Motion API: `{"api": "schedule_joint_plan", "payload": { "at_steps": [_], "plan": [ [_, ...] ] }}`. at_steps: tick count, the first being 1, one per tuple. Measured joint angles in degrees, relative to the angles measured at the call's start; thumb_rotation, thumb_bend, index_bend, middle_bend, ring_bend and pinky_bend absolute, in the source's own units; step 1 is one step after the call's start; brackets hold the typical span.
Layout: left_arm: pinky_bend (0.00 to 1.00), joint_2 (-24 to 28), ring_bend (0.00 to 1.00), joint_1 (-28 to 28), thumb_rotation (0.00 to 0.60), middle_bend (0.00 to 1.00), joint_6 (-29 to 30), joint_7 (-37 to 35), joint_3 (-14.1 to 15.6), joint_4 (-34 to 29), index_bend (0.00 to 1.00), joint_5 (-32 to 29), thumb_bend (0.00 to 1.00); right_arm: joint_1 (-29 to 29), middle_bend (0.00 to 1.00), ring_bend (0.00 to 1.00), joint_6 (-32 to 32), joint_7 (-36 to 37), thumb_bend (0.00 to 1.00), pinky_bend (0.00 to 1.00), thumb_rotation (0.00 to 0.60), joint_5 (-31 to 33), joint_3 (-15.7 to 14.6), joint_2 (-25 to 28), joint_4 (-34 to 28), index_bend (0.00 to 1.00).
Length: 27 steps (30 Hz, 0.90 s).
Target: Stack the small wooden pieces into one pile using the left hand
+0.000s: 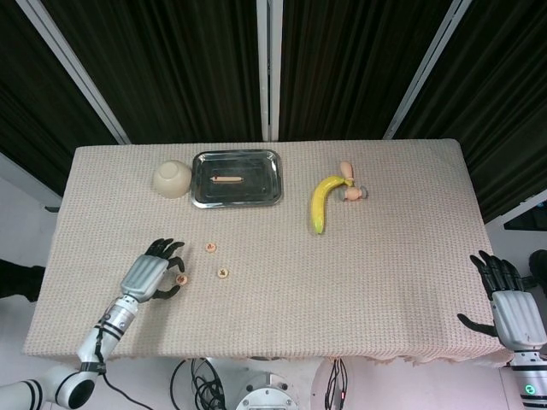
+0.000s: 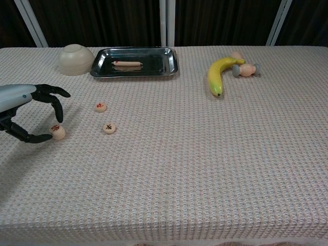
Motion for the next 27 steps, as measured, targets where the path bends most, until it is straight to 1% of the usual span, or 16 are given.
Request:
{"api": "schedule_joint_plan", "payload": {
  "at_steps": [4,7,11,14,17,21,24,27],
  "plan": [
    [0.00,0.5,0.00,0.1,0.600,0.09,0.4,-0.1,-0.1,-1.0,0.40,0.3,0.26,0.0,0.00,0.00,0.1,0.1,0.00,0.00,0.600,0.0,0.1,0.0,0.1,0.00],
    [0.00,0.8,0.00,0.1,0.600,0.09,1.3,-0.5,-0.4,-3.1,0.39,1.1,0.26,0.1,0.00,0.00,-0.2,0.0,0.00,0.00,0.600,0.1,0.0,-0.1,0.3,0.00],
    [0.00,0.3,0.00,-1.2,0.600,0.08,1.6,0.2,-1.7,-5.6,0.39,2.6,0.26,0.4,0.00,0.00,-0.7,0.1,0.00,0.00,0.600,0.0,0.0,-0.5,0.4,0.00],
    [0.00,-0.8,0.00,-2.7,0.600,0.08,0.2,2.6,-2.7,-6.1,0.38,1.7,0.26,0.4,0.00,0.00,-0.5,0.3,0.00,0.00,0.600,-0.3,-0.1,-0.6,0.4,0.00],
    [0.00,-2.3,0.00,-4.1,0.600,0.08,-1.7,5.8,-3.9,-6.2,0.38,-1.2,0.26,0.2,0.00,0.00,-0.2,1.0,0.00,0.00,0.600,-0.3,-0.1,-0.5,0.6,0.00],
    [0.00,-4.9,0.00,-5.8,0.600,0.08,-3.8,10.8,-5.6,-5.3,0.38,-7.1,0.26,0.1,0.00,0.00,-0.1,1.9,0.00,0.00,0.600,-0.1,-0.1,-0.4,1.2,0.00],
    [0.00,-6.6,0.00,-7.0,0.600,0.08,-5.2,14.4,-6.3,-4.3,0.38,-11.3,0.26,0.1,0.00,0.00,-0.1,2.5,0.00,0.00,0.600,-0.1,-0.1,-0.4,1.5,0.00],
    [0.00,-7.8,0.00,-7.9,0.600,0.08,-6.3,16.1,-6.8,-3.4,0.38,-14.3,0.26,0.2,0.00,0.00,-0.2,2.9,0.00,0.00,0.600,-0.1,0.0,-0.5,1.9,0.00]
  ]
}}
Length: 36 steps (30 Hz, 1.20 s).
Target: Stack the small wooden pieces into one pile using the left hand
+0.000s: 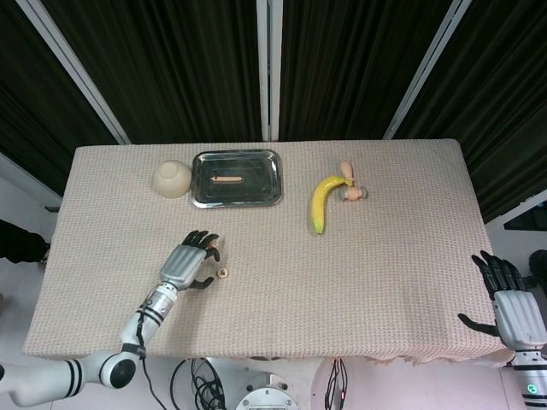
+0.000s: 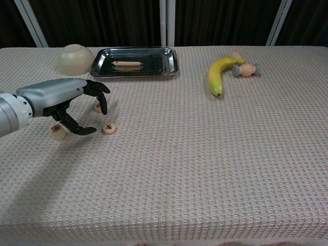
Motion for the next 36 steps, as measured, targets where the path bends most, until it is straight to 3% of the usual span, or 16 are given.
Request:
{"api": "schedule_joint_plan", "payload": {
  "at_steps": [12,36],
  "plan": [
    [0.00,-1.7,0.00,-2.4,0.600,0.08,-2.5,-1.2,0.3,1.8,0.39,-0.4,0.26,0.2,0.00,0.00,-0.4,0.3,0.00,0.00,0.600,0.3,0.1,0.0,0.3,0.00],
    [0.00,-3.0,0.00,-1.9,0.600,0.10,0.1,-3.9,1.5,3.6,0.51,1.3,0.26,0.0,0.00,0.00,-0.5,0.5,0.00,0.00,0.600,0.5,0.0,-0.2,0.7,0.00]
  ]
}}
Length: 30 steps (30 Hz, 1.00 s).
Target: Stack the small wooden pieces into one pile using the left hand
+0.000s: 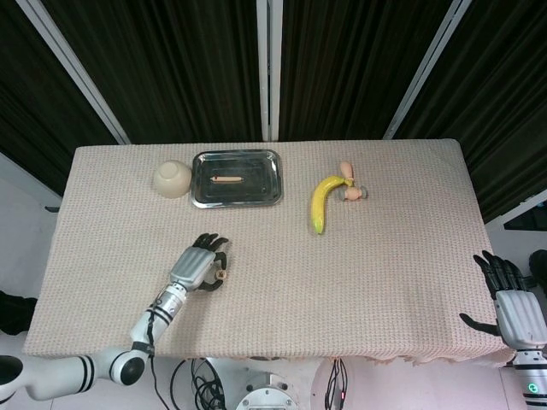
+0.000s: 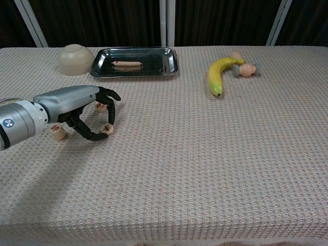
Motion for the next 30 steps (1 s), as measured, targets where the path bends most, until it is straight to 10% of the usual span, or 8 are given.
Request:
{"api": "schedule_joint_plan", "payload": {
  "at_steps": [17,30],
  "plan": [
    [0.00,17.7,0.00,7.1,0.600,0.11,7.5,3.8,5.0,-17.7,0.51,1.1,0.27,0.7,0.00,0.00,-0.7,-2.0,0.00,0.00,0.600,-0.6,-0.1,0.0,-1.7,0.00],
    [0.00,16.4,0.00,8.7,0.600,0.11,7.2,-1.0,5.0,-13.9,0.50,2.6,0.26,1.0,0.00,0.00,-1.1,-3.1,0.00,0.00,0.600,-0.5,-0.2,0.3,-2.6,0.00]
  ]
}}
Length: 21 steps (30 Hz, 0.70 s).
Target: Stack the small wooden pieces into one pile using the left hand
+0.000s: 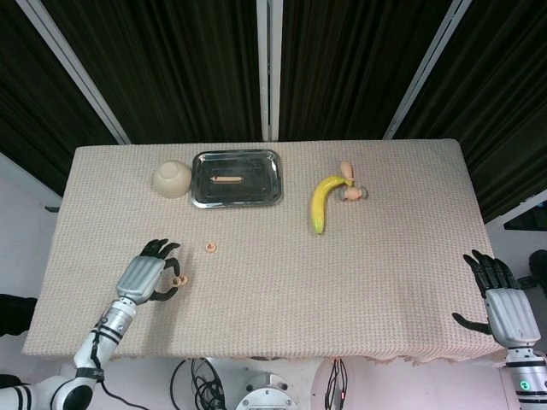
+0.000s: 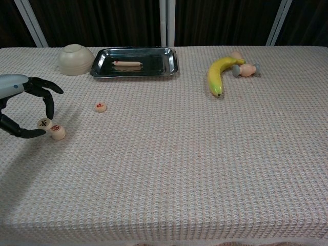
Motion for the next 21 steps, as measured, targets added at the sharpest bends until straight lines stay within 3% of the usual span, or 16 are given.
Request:
{"api": "schedule_joint_plan", "payload": {
  "at_steps": [21],
  "plan": [
    [0.00,-1.3,0.00,-0.9,0.600,0.11,-2.6,-1.4,-1.2,2.9,0.50,-0.5,0.26,0.2,0.00,0.00,-0.4,-0.5,0.00,0.00,0.600,0.4,0.0,-0.2,-0.1,0.00]
  ]
}}
